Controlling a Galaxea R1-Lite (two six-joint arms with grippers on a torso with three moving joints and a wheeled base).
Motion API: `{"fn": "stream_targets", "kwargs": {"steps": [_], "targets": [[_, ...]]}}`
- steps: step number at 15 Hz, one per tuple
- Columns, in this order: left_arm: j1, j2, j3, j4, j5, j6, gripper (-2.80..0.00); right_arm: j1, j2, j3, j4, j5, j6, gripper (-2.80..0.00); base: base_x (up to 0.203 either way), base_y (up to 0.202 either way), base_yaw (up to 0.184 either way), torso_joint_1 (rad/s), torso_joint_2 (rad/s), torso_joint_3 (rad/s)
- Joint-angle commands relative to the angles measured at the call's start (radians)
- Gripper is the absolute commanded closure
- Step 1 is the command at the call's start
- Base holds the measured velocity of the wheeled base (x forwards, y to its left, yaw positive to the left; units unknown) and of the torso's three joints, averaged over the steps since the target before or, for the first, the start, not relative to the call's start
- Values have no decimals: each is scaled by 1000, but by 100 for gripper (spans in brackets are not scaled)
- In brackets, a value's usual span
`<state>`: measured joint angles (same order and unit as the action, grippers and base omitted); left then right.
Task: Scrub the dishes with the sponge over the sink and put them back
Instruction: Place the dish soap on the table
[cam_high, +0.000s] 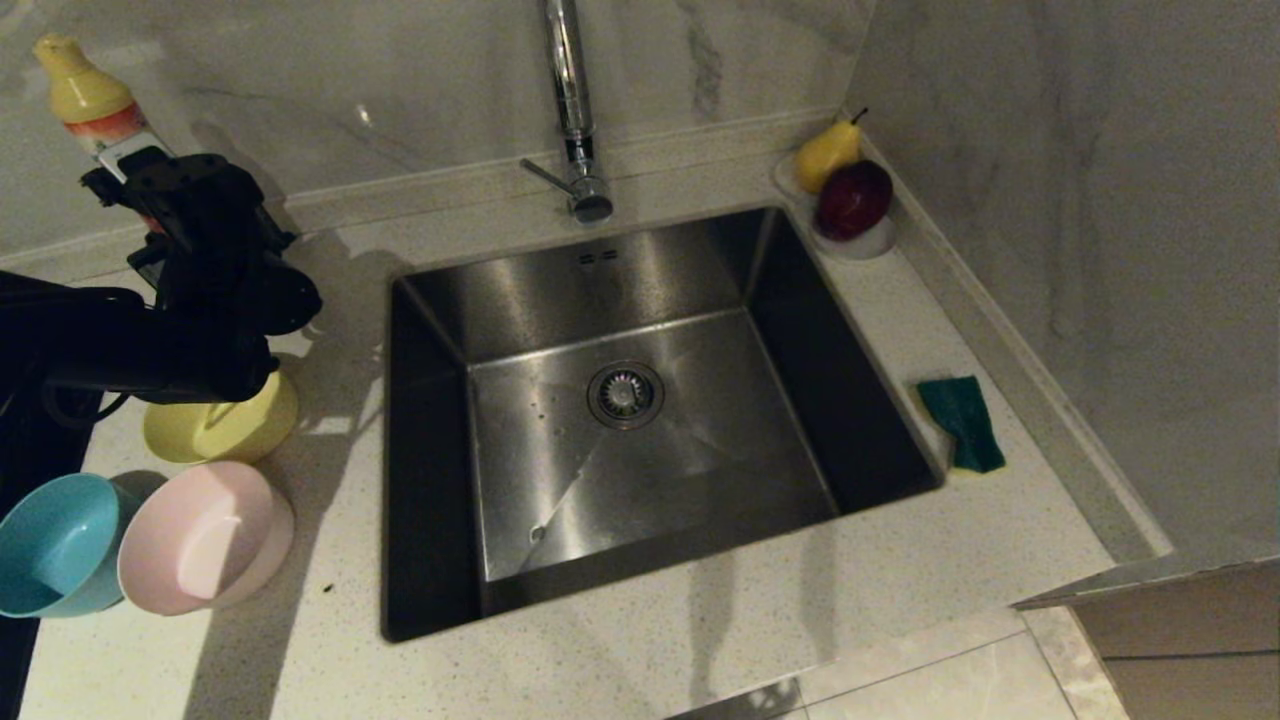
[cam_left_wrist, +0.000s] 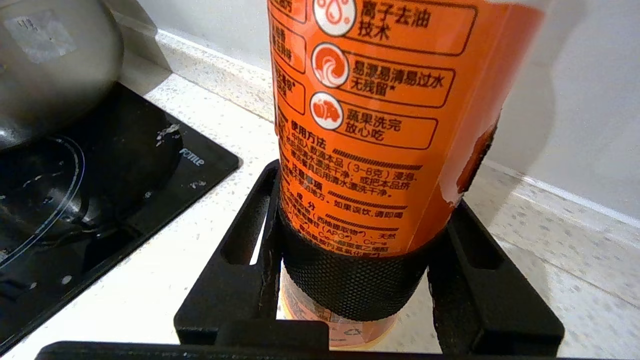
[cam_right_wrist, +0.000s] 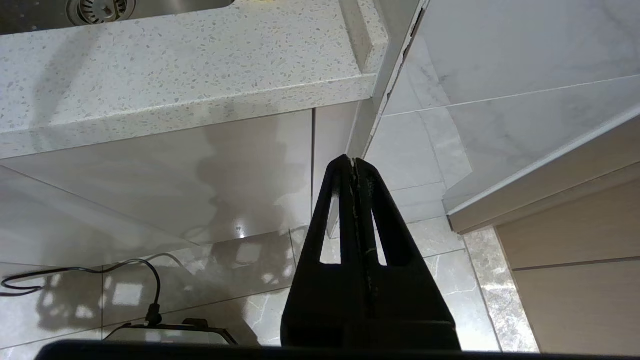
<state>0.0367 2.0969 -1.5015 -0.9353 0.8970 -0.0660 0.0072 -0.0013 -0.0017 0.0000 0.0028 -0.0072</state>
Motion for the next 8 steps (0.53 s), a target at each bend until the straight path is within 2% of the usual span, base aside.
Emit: {"fn": "stream_targets", "kwargs": {"steps": [1,6,8], "targets": [[13,27,-5,-20,5,3,0,0,-2,0,0,0,0,0,0,0,0,0,0,0],[25,80,-54,-74,8,17,0,0,-2,0,0,0,0,0,0,0,0,0,0,0],[26,91,-65,-83,28,17,0,0,-2,0,0,0,0,0,0,0,0,0,0,0]]}}
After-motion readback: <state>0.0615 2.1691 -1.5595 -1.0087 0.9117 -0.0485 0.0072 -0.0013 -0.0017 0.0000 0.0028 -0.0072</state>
